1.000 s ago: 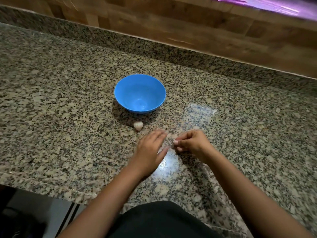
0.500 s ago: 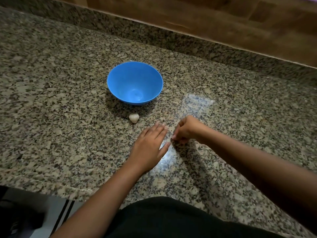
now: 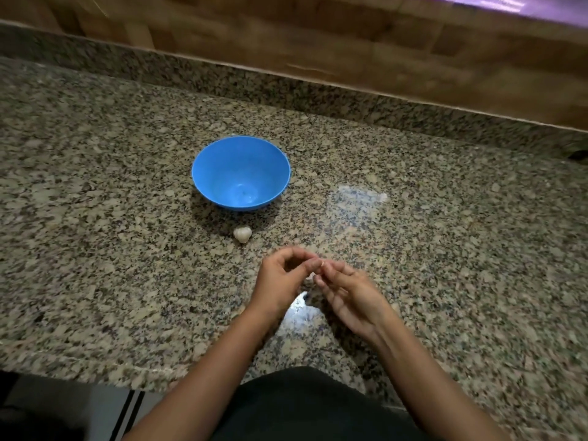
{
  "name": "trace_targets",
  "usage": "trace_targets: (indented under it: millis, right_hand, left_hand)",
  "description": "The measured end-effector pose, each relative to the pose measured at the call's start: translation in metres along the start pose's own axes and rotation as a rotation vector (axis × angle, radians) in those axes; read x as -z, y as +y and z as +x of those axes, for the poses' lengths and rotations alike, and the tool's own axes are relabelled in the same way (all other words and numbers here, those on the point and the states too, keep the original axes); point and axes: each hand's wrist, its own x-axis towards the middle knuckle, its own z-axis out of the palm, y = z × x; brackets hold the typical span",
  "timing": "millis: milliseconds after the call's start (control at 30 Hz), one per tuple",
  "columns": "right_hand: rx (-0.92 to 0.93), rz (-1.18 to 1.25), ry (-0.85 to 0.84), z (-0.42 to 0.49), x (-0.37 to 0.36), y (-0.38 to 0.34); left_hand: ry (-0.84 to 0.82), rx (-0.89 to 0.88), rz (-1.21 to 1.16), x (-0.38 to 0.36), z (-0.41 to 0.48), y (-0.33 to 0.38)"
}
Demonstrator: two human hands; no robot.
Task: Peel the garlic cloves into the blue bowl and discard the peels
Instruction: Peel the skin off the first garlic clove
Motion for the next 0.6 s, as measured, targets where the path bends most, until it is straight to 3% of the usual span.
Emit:
trace_targets:
  millis: [100, 267, 600]
  right_hand:
    - [0.042, 0.042, -0.027, -0.002, 0.0, 0.006]
    - [0.047, -0.103, -0.015, -0.002, -0.004, 0.0]
    - [0.039, -0.168, -0.016, 0.0, -0.014, -0.012]
  left_hand:
    - [-0.001, 0.029, -0.009, 0.001, 0.001, 0.0]
    - [-0.017, 0.04, -0.004, 0.003, 0.003, -0.001]
    - [-0.156, 0.022, 0.139, 0.009, 0.011, 0.005]
